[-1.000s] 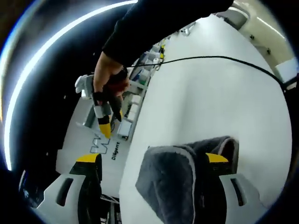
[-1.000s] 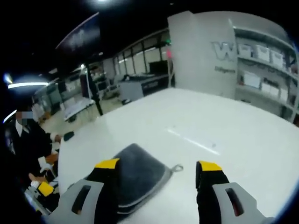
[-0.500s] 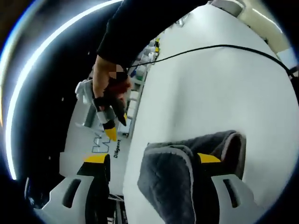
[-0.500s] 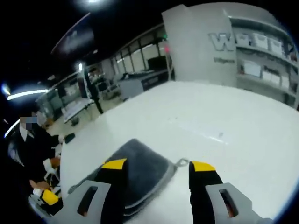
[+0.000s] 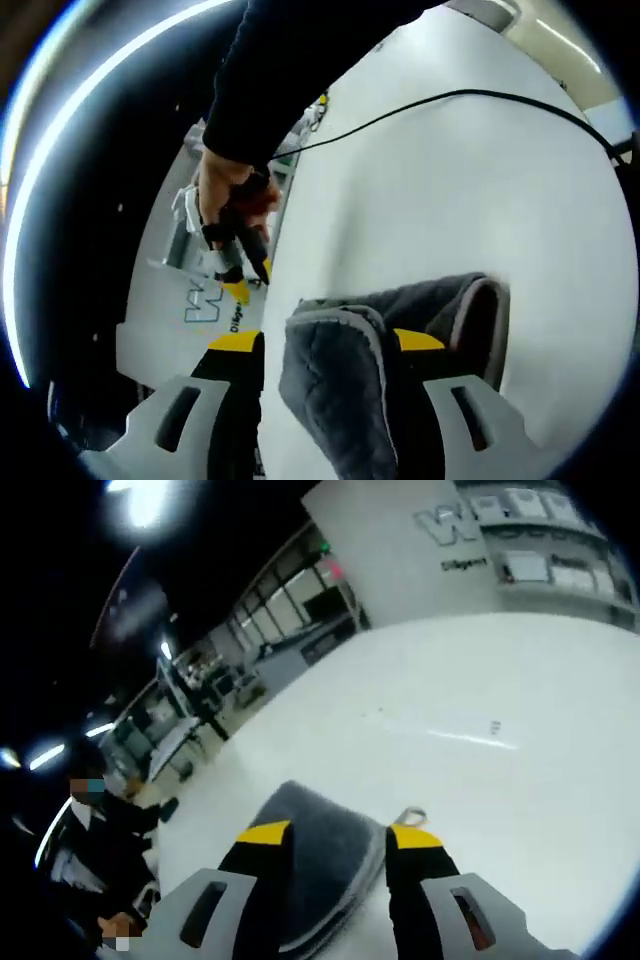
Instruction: Open the folded towel by lifting each exposed corner and separating the folded layers until the towel lies flat within the target outline without major curled edges
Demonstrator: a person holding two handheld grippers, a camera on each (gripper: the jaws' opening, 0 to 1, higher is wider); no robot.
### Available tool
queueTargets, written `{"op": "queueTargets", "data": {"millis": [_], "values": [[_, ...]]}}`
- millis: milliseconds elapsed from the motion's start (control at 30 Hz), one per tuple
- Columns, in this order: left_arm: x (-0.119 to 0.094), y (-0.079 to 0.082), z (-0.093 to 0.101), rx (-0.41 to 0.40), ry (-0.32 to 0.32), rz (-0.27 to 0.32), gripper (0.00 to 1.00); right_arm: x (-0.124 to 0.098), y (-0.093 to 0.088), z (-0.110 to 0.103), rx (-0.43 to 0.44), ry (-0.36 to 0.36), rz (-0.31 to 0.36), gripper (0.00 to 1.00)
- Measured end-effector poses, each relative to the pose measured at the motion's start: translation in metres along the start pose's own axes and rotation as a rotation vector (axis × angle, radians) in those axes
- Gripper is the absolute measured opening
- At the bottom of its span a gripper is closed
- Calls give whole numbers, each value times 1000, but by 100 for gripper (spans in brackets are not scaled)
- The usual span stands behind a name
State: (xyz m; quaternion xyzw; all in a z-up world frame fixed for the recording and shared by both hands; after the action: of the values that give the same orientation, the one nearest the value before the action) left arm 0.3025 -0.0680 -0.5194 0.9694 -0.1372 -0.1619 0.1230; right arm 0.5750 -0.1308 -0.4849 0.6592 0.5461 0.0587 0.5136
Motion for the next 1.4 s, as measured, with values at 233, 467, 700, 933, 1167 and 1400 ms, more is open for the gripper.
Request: {"op": "queueTargets", "data": {"millis": [233,467,700,933,1167,1400], "values": [[0,-1,0,-2,-9,-2,42,13,-16,27,111,-18,-26,30],[0,-2,1,-1,-14,-3,42,15,-39,8,141,43,-66,30],[-2,-3,0,7,-18,-1,41,24,-41,20,261,143,-60,27],[-1,-3,1,2,-18,-2,37,32,-38,27,259,145,-86,26],[0,-2,1,2,-22,2,34,37,-41,31,247,143,-111,24],[-1,-4,1,-3,-26,3,29,39,-40,32,248,141,-125,19]]}}
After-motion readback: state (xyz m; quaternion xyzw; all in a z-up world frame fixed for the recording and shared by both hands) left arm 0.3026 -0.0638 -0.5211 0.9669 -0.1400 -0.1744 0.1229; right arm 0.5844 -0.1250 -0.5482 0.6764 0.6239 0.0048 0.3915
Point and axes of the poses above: the point that each gripper's makers call its tool centre point, and the gripper's own axes: x roughly forward along the fingers, z roughly to its right, y roughly out of its top, the point moved 6 cm from there along -x, roughly backward along the fingers, and after that the axes turned 3 degrees about z, right-handed, at the moved point
